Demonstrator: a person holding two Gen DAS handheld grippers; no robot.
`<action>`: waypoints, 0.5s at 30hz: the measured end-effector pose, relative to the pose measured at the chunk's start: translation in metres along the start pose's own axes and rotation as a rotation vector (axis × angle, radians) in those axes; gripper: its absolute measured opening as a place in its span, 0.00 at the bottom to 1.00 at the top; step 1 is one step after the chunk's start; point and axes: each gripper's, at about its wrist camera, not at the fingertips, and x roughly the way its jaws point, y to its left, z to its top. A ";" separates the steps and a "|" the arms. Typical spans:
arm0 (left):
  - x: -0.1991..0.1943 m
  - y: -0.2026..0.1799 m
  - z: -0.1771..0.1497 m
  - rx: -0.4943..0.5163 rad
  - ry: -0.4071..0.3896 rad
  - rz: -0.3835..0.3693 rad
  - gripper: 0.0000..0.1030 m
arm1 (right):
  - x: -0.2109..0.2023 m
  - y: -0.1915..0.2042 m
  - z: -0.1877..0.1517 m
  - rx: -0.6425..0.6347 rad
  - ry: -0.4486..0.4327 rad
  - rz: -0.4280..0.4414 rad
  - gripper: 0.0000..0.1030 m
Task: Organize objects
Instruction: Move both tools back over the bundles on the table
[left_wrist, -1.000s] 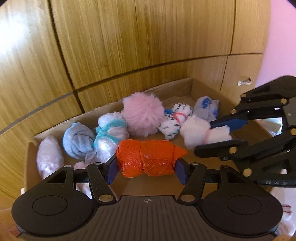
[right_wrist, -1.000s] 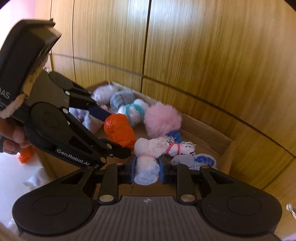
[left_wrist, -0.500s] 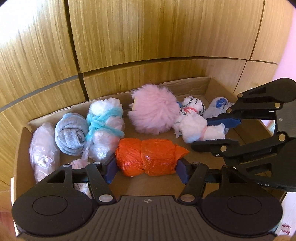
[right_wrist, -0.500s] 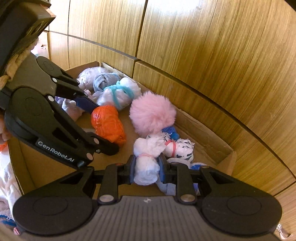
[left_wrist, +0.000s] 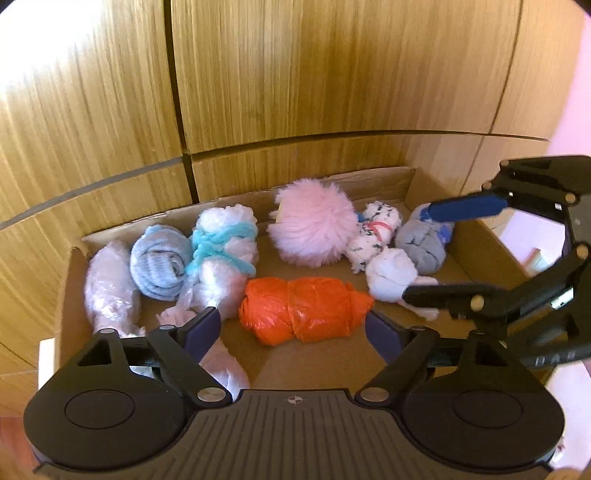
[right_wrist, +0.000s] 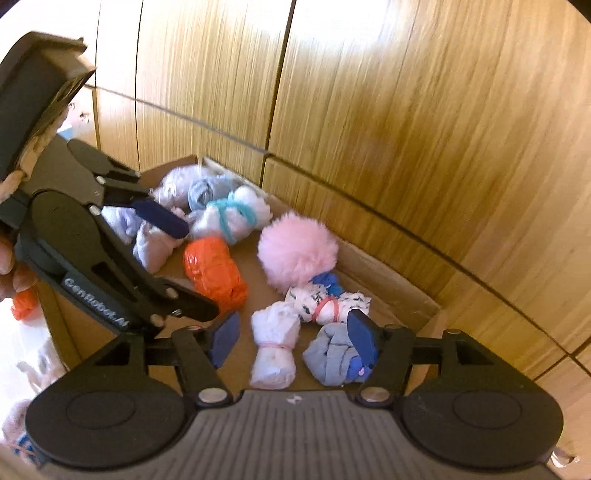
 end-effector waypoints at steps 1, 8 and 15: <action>-0.007 0.000 -0.001 0.003 -0.008 -0.002 0.87 | -0.006 0.000 0.001 0.005 -0.010 -0.005 0.59; -0.076 0.006 -0.024 -0.025 -0.122 0.012 0.99 | -0.071 0.013 -0.002 0.091 -0.134 -0.058 0.64; -0.140 0.003 -0.085 -0.055 -0.269 0.141 0.99 | -0.137 0.057 -0.037 0.192 -0.270 -0.149 0.81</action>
